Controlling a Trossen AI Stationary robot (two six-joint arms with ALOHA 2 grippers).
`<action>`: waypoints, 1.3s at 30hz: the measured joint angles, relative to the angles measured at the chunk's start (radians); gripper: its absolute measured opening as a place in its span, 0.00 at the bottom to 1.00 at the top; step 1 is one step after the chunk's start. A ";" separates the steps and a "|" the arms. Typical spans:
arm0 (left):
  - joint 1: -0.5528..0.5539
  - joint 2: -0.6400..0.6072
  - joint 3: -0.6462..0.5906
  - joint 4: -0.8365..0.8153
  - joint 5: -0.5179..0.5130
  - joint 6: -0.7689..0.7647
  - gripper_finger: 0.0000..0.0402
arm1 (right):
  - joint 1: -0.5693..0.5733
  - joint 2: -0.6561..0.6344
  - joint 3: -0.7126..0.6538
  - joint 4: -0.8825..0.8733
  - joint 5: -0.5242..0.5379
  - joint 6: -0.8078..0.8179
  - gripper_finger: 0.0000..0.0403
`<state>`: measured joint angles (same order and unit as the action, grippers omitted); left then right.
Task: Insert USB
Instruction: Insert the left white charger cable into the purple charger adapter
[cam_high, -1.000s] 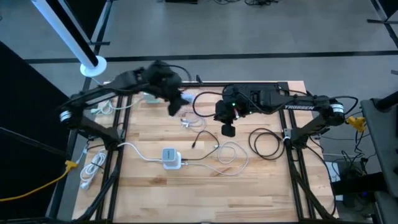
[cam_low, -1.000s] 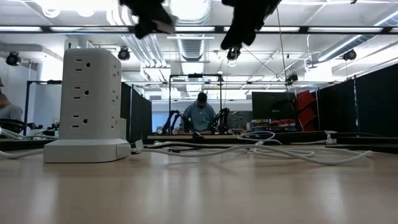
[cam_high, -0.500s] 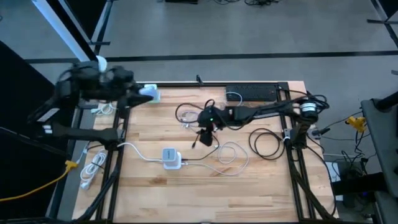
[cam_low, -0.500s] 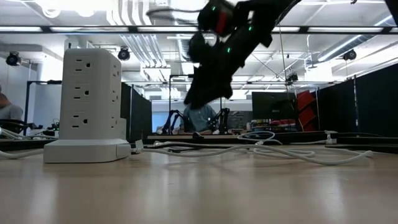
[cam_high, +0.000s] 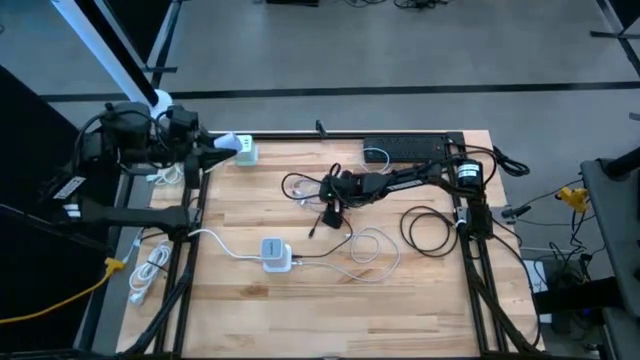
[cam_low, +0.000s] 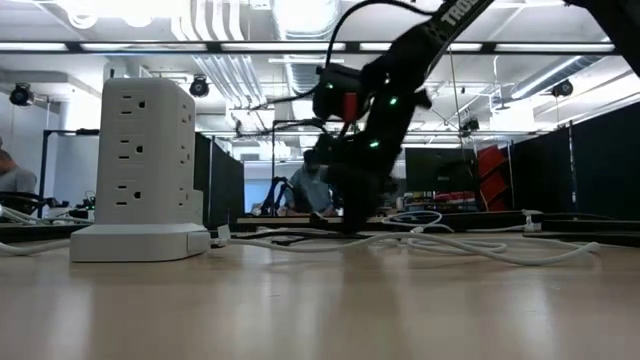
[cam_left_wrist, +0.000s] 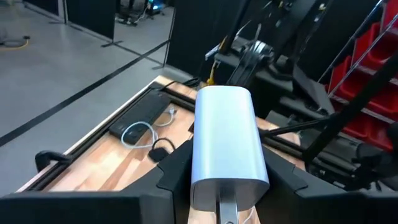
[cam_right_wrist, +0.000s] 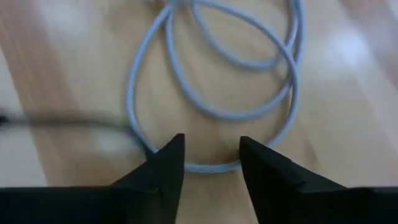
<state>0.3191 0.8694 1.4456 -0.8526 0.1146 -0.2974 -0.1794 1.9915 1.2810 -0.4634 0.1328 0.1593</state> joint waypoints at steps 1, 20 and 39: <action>0.000 0.005 -0.001 -0.009 -0.001 0.000 0.29 | 0.000 -0.012 0.004 -0.087 0.001 -0.018 0.27; 0.002 0.053 -0.001 -0.063 -0.001 0.053 0.29 | 0.009 -0.458 -0.284 -0.221 -0.192 -0.168 0.09; 0.002 0.109 -0.001 0.014 -0.002 0.054 0.29 | -0.016 -0.375 -0.366 -0.067 -0.094 -0.571 0.02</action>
<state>0.3206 0.9785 1.4445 -0.8381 0.1131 -0.2432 -0.1953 1.6165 0.9147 -0.5303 0.0386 -0.4114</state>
